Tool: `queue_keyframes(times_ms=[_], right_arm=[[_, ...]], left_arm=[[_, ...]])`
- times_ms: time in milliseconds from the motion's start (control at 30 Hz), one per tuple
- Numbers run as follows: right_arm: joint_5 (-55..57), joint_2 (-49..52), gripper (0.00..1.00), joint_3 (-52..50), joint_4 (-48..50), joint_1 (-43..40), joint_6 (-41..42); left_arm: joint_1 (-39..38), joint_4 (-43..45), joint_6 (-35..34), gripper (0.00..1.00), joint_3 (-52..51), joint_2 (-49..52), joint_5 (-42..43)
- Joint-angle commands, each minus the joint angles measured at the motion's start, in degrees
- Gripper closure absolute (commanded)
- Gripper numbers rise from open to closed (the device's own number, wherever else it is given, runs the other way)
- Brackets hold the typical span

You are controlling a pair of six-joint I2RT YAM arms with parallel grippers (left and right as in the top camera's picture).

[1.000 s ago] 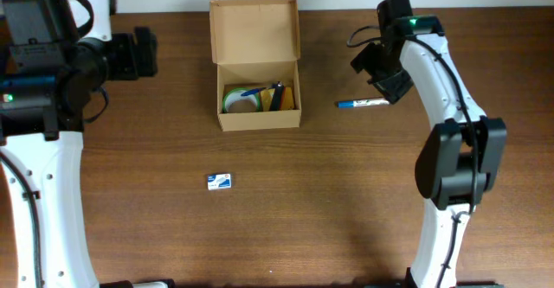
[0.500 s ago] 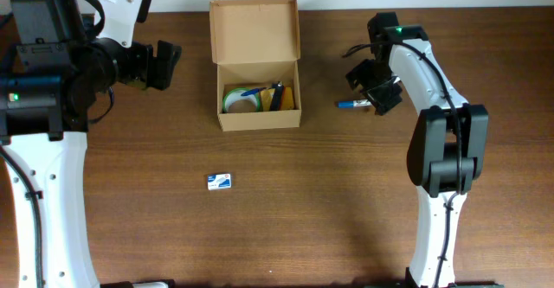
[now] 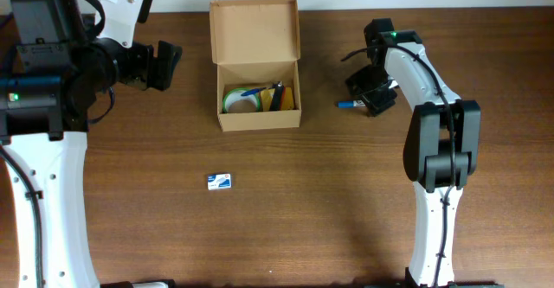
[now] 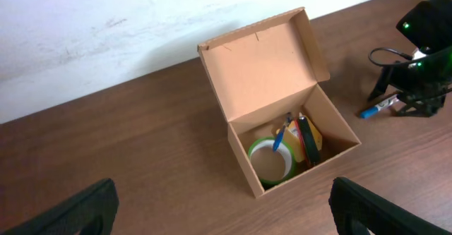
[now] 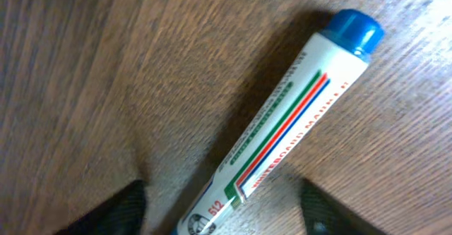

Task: Pack container
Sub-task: 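Lower the right gripper onto the blue whiteboard marker and close, then lift the marker with the right gripper and carry it over the box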

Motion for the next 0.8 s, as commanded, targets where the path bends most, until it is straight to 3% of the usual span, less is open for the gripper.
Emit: queue_keyframes(times_ms=[0,300,567,767], right_arm=[[-0.3,1.4,0.48,-0.6,0.6,-0.3,0.8],[-0.3,1.4,0.95,-0.5,0.7,-0.3,0.4],[-1.8,1.3,0.96,2.4,-2.2,-0.3,-3.4],[-1.6,1.3,0.96,13.9,-11.8,-0.2,-9.8]], left_arm=[[-0.1,0.2,1.1,0.05,0.5,-0.3,1.0],[-0.1,0.2,1.1,0.05,0.5,-0.3,1.0],[-0.1,0.2,1.1,0.05,0.5,-0.3,1.0],[-0.1,0.2,1.1,0.05,0.5,-0.4,1.0]])
